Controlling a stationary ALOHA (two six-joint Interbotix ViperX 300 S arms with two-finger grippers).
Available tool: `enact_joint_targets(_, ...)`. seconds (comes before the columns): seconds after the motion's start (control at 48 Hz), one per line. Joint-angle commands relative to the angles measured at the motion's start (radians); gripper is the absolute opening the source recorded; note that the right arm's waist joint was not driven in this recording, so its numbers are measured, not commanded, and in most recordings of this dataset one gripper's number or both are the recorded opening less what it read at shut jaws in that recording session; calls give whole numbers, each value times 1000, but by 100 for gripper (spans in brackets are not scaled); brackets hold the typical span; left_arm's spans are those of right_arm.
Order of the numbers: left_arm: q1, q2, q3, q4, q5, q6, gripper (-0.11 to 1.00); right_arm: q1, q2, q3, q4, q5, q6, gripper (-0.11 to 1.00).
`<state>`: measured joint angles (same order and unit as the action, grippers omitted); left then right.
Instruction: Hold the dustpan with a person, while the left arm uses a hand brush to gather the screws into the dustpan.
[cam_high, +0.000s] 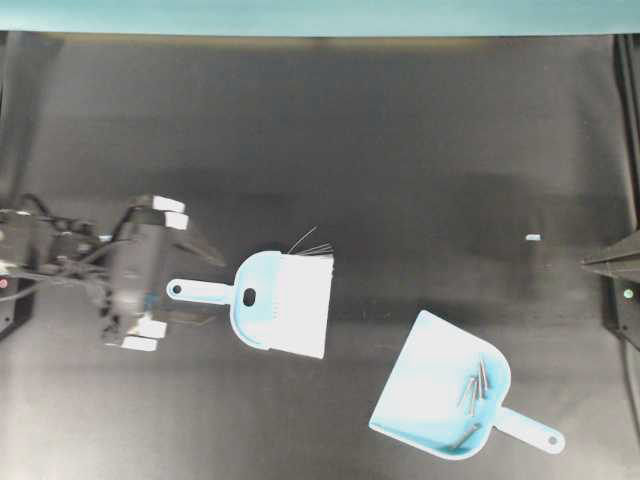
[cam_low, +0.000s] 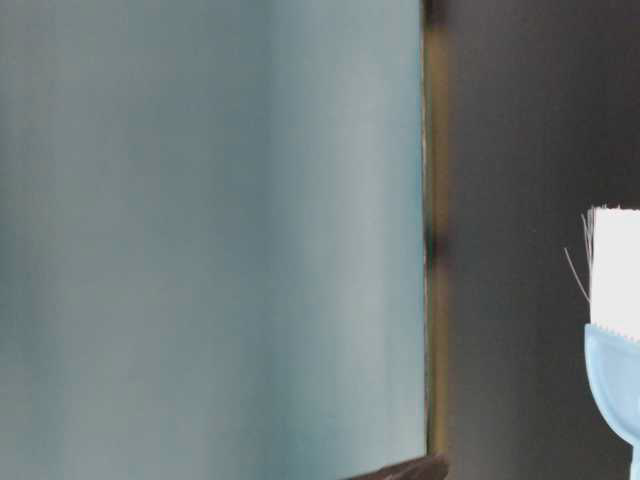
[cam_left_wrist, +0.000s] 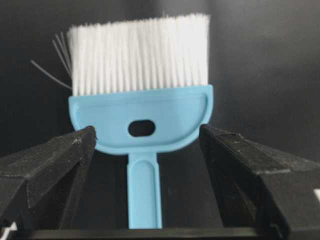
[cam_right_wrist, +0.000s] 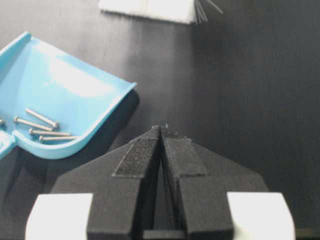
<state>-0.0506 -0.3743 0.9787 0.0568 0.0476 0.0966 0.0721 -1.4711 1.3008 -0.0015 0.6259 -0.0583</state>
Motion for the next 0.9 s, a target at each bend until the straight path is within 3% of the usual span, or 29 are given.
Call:
enact_joint_targets(0.0, -12, -48, 8, 2, -17, -2, 81, 0, 6, -6, -2, -5, -5, 0)
enact_joint_targets(0.48, -14, -193, 92, 0, -78, -2, 81, 0, 6, -6, -2, -6, -5, 0)
enact_joint_targets(0.876, -18, -453, 172, 0, -54, -3, 81, 0, 6, -6, -2, -6, -5, 0)
